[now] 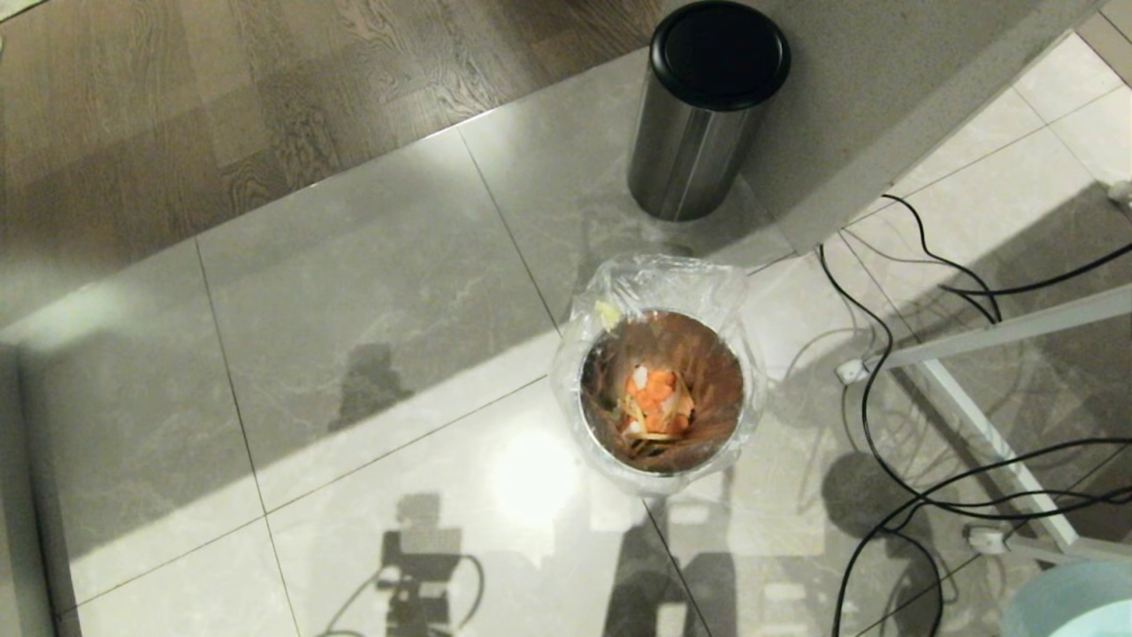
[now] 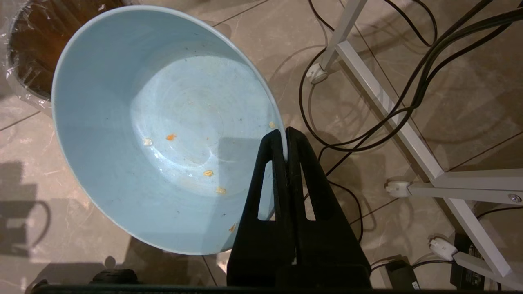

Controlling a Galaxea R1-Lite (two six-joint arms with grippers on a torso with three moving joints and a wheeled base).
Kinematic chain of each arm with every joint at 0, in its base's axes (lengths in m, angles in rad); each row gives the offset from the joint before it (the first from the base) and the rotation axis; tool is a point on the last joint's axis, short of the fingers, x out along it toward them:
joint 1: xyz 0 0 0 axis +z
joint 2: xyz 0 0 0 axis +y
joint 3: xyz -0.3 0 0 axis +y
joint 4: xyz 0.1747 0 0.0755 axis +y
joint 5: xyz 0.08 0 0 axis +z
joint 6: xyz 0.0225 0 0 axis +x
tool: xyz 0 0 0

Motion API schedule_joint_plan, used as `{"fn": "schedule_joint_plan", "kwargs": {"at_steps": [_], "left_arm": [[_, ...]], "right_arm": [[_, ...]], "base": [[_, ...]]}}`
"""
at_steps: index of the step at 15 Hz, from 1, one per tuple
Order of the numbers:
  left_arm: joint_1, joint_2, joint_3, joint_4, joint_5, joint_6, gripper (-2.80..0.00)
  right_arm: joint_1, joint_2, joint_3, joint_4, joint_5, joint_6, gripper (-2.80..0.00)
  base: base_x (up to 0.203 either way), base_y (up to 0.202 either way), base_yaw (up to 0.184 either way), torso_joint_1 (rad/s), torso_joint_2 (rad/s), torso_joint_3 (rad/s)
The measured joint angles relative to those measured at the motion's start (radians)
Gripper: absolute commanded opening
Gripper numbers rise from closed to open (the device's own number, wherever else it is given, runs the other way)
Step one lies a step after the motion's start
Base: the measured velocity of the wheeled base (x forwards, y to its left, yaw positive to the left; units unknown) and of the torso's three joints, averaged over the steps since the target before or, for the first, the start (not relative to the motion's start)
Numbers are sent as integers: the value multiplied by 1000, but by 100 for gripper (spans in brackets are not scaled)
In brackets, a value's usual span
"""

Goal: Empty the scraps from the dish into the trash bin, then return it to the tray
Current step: Put the bowl back to the table

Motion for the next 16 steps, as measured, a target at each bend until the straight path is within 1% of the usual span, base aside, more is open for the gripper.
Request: {"fn": "schedule_joint_plan", "kwargs": {"at_steps": [7, 11, 16], "left_arm": [[0, 0, 0, 0, 0, 0, -280], [0, 0, 0, 0, 0, 0, -280], [0, 0, 0, 0, 0, 0, -280]], "right_arm": [[0, 0, 0, 0, 0, 0, -280], [-1, 0, 0, 0, 0, -19, -280], [-1, 1, 0, 0, 0, -14, -280]], "base": [[0, 0, 0, 0, 0, 0], [0, 0, 0, 0, 0, 0], [0, 0, 0, 0, 0, 0]]}}
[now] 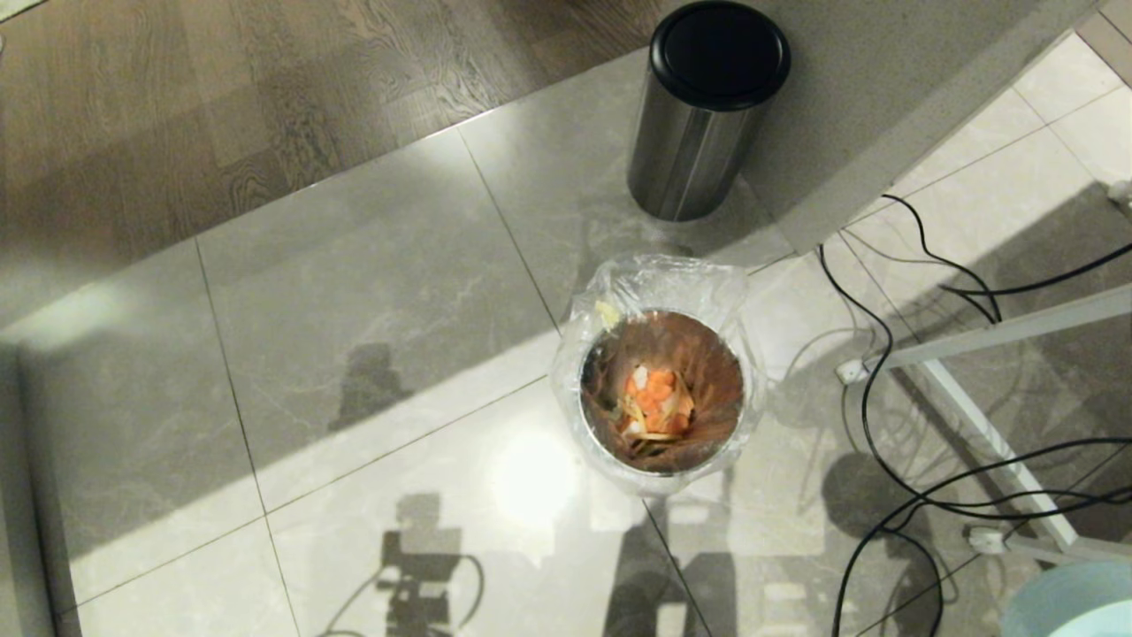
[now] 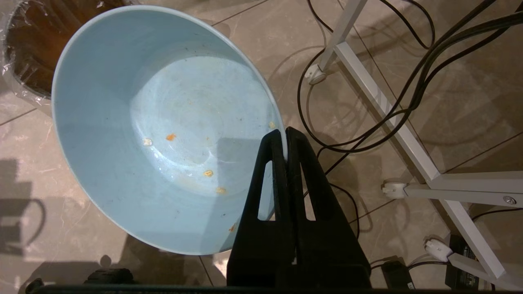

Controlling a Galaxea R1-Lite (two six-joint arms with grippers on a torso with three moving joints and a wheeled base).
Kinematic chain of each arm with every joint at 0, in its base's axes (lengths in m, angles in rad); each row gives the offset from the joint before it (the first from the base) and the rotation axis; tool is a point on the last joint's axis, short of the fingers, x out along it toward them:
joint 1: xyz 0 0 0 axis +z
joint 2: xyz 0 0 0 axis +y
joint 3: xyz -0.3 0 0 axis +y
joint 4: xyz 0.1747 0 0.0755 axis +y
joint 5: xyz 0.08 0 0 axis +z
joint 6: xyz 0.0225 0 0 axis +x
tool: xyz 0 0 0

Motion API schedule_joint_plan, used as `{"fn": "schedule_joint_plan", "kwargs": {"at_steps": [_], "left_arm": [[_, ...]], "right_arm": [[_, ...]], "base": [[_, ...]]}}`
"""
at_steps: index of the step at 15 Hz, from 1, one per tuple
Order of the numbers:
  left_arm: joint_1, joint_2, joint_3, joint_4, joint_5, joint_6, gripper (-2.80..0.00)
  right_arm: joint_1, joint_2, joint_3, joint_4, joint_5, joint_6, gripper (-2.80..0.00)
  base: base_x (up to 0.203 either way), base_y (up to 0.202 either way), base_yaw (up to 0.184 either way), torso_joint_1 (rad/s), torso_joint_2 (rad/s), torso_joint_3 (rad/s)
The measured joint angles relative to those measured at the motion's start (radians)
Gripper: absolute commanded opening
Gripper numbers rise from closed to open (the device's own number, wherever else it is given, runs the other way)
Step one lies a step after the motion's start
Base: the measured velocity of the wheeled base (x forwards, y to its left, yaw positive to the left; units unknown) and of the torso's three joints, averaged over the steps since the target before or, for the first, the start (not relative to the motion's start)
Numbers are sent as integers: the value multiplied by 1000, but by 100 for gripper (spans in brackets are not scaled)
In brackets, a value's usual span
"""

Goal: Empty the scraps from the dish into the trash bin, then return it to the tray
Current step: Put the bowl back to the table

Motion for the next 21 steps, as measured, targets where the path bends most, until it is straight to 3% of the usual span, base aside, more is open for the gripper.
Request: {"fn": "schedule_joint_plan", "kwargs": {"at_steps": [6, 21], "left_arm": [[0, 0, 0, 0, 0, -1, -280], [0, 0, 0, 0, 1, 0, -280]], "right_arm": [[0, 0, 0, 0, 0, -3, -280], [0, 1, 0, 0, 0, -1, -280]], "base": [[0, 0, 0, 1, 1, 40], [0, 0, 0, 2, 3, 196]]}}
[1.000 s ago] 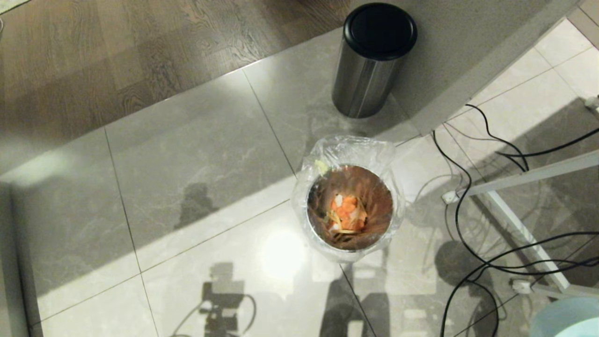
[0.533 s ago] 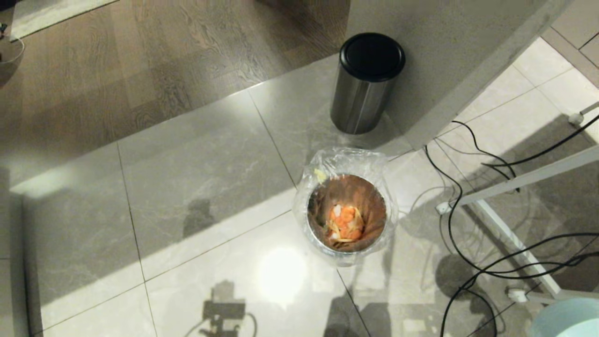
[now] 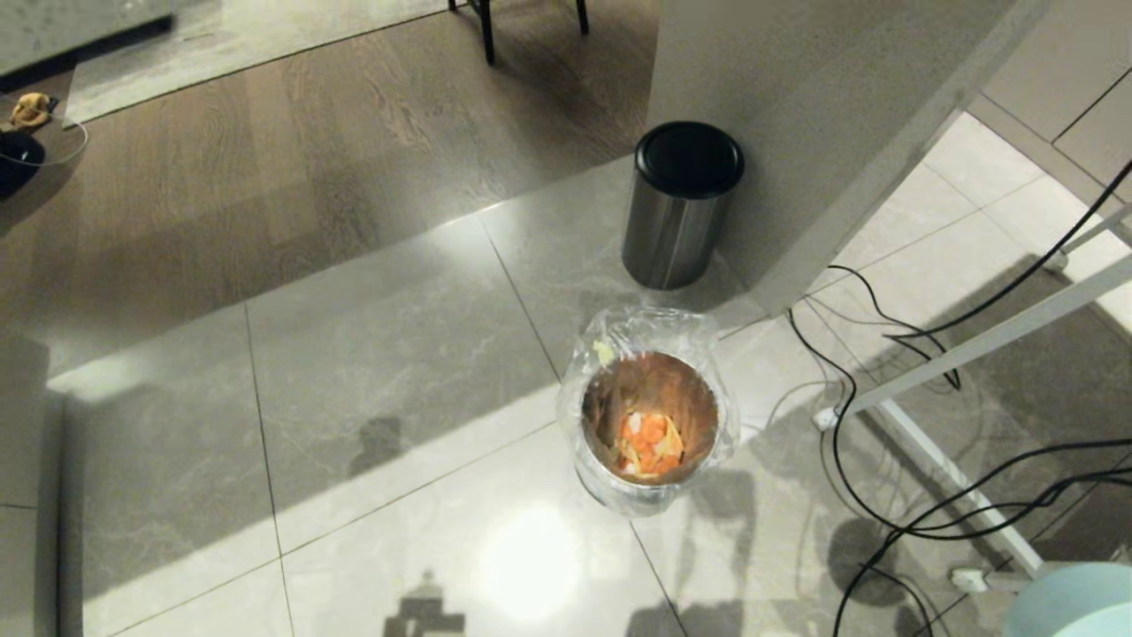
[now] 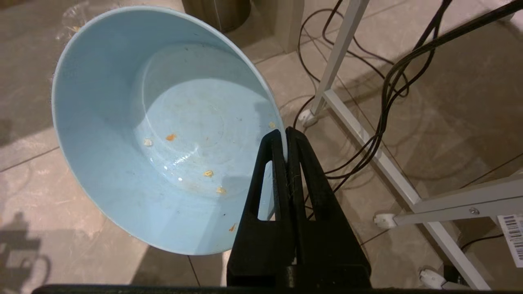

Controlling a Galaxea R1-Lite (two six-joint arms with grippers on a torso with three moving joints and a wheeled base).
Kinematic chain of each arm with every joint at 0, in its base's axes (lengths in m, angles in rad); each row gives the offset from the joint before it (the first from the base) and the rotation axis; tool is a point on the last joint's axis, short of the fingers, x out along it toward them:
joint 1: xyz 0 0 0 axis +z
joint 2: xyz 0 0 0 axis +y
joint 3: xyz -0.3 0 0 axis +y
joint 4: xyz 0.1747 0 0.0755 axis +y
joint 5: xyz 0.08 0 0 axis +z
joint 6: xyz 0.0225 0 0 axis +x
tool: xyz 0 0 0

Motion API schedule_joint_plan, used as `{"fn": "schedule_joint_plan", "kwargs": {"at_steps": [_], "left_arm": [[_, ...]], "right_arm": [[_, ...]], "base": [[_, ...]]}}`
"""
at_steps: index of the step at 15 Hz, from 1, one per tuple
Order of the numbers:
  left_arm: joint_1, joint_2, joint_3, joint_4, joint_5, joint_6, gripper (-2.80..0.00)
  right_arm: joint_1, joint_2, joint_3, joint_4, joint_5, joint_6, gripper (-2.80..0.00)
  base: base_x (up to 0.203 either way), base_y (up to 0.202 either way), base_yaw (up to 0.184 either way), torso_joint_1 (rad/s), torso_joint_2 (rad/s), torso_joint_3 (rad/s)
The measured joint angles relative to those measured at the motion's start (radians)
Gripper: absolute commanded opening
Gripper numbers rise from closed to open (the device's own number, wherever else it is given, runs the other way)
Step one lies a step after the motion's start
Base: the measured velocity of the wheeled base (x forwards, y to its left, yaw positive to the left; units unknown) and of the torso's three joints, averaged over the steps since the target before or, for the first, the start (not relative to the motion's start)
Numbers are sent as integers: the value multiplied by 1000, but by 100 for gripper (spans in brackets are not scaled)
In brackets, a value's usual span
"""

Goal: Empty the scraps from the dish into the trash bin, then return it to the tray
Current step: Put the bowl back to the table

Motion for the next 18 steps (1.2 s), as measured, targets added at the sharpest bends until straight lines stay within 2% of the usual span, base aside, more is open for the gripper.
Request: {"fn": "schedule_joint_plan", "kwargs": {"at_steps": [18], "left_arm": [[0, 0, 0, 0, 0, -1, -280]], "right_arm": [[0, 0, 0, 0, 0, -2, -280]], "base": [[0, 0, 0, 4, 3, 201]]}}
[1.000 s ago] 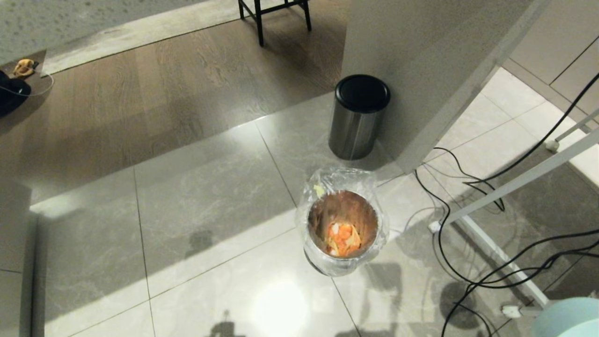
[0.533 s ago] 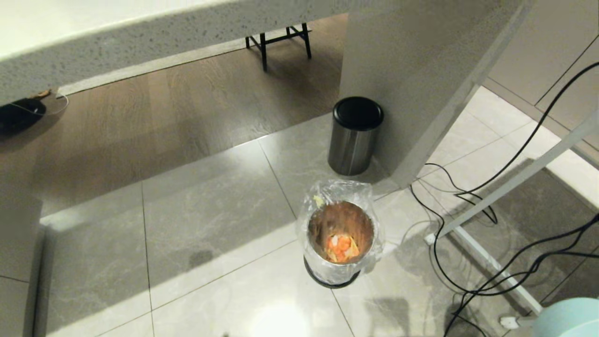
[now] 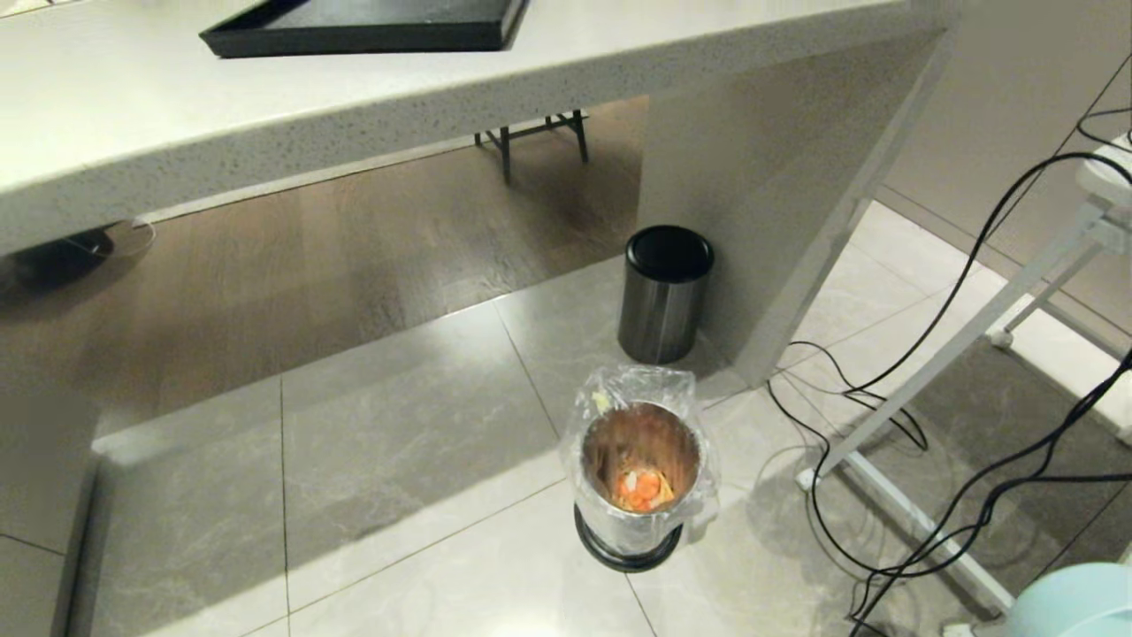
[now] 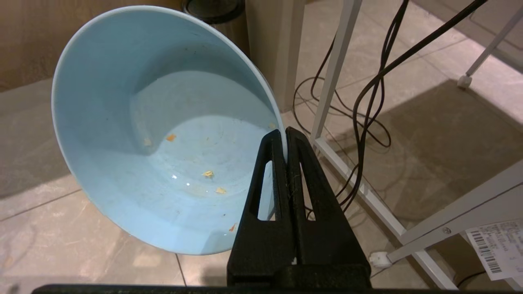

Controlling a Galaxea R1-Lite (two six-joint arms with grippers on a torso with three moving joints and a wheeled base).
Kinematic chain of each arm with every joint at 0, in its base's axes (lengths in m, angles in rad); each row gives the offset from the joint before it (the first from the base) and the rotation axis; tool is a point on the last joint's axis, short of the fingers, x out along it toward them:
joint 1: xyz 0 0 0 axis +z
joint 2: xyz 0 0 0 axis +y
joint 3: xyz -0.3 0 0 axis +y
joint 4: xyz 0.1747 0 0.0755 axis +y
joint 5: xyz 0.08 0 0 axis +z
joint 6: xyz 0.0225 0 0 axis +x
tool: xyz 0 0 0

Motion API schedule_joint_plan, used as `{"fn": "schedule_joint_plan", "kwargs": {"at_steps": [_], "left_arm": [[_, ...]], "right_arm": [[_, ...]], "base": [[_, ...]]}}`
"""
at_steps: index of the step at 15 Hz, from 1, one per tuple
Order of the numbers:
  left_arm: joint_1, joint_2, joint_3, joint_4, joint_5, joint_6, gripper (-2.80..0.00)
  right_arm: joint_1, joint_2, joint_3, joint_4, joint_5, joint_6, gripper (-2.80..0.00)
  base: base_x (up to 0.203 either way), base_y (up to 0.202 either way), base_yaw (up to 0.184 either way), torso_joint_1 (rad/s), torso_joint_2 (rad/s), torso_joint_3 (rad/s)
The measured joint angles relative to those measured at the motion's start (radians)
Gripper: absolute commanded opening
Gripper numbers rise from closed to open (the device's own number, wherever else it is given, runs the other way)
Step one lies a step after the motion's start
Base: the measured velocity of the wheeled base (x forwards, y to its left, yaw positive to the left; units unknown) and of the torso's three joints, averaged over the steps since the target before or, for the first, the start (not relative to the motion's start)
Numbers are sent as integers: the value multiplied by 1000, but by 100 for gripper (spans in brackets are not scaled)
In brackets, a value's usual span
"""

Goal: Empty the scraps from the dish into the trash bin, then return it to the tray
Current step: Put the bowl back to the table

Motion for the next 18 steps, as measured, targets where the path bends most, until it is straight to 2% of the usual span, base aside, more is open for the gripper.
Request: {"fn": "schedule_joint_plan", "kwargs": {"at_steps": [8, 18], "left_arm": [[-1, 0, 0, 0, 0, 0, -280], [0, 0, 0, 0, 0, 0, -280]], "right_arm": [[0, 0, 0, 0, 0, -2, -280], [0, 0, 0, 0, 0, 0, -280]], "base": [[0, 0, 0, 3, 3, 204], [0, 0, 0, 1, 1, 19]]}}
